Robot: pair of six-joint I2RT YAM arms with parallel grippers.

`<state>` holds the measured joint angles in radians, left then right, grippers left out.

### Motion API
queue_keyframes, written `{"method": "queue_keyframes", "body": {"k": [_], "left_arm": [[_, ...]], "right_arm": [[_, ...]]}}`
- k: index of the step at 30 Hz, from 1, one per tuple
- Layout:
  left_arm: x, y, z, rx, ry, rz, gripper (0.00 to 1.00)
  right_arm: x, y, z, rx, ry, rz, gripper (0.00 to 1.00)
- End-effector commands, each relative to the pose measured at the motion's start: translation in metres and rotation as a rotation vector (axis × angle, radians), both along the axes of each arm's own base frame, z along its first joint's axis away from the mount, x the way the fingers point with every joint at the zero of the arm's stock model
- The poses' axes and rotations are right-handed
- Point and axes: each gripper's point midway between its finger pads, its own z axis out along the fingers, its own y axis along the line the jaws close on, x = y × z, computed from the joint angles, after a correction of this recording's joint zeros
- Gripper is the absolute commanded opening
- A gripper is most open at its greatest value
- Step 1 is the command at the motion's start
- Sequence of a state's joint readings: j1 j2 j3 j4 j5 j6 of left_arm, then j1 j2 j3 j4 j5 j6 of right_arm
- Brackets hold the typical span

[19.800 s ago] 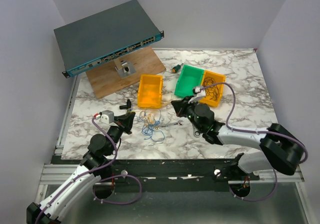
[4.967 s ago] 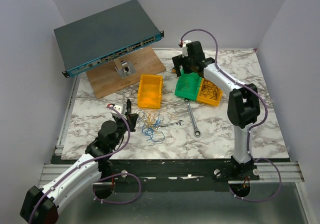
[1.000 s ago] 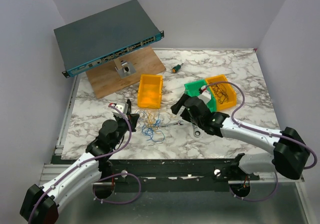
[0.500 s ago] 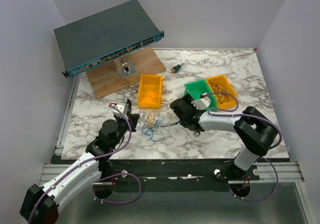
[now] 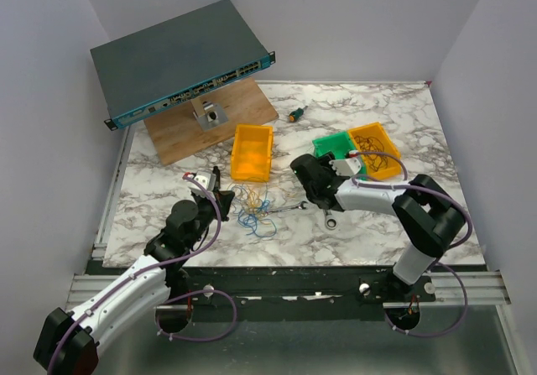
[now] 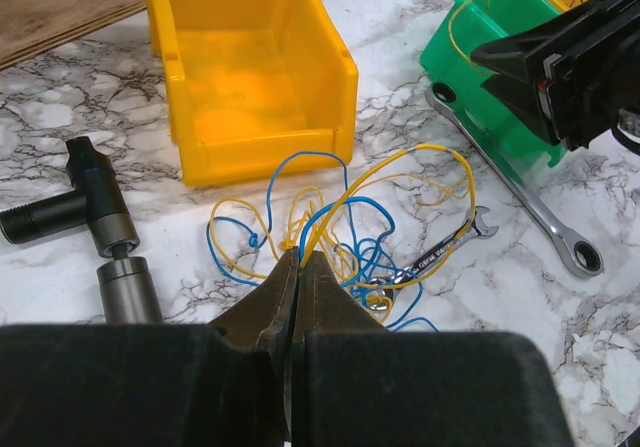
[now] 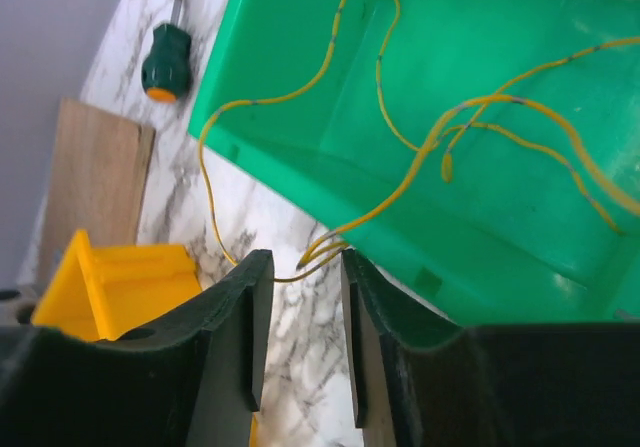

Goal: Untangle the cables

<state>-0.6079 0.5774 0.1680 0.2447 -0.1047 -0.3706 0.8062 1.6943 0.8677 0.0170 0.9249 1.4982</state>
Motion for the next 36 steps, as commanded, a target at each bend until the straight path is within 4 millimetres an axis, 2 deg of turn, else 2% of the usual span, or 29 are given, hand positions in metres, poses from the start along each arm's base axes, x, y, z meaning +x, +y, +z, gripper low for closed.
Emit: {"method": "queue_keyframes", "body": {"k": [1, 4, 7, 15, 23, 27, 31, 36], "left_arm": [[0.001, -0.004, 0.011, -0.016, -0.018, -0.018, 0.00], [0.002, -0.003, 0.012, -0.018, -0.022, -0.014, 0.00], [0.002, -0.004, 0.012, -0.017, -0.020, -0.016, 0.00], [0.002, -0.005, 0.012, -0.013, -0.017, -0.018, 0.00], [0.002, -0.004, 0.012, -0.014, -0.019, -0.017, 0.00], [0.002, -0.004, 0.011, -0.014, -0.019, -0.017, 0.00], [0.001, -0.004, 0.012, -0.015, -0.019, -0.018, 0.00], [0.002, -0.004, 0.011, -0.013, -0.017, -0.017, 0.00]], "right_arm": [[0.011, -0.005, 0.013, 0.011, -0.031, -0.032, 0.32], [0.009, -0.006, 0.022, 0.011, -0.038, -0.025, 0.13], [0.004, -0.010, 0.031, 0.007, -0.035, -0.022, 0.01], [0.000, -0.019, 0.065, 0.047, -0.058, 0.033, 0.01], [0.007, -0.039, 0.076, 0.082, -0.014, 0.120, 0.01], [0.009, -0.051, 0.067, 0.115, 0.035, 0.153, 0.01], [0.013, -0.056, 0.042, 0.155, 0.119, 0.202, 0.01], [0.005, -0.055, 0.010, 0.151, 0.219, 0.196, 0.01]]}}
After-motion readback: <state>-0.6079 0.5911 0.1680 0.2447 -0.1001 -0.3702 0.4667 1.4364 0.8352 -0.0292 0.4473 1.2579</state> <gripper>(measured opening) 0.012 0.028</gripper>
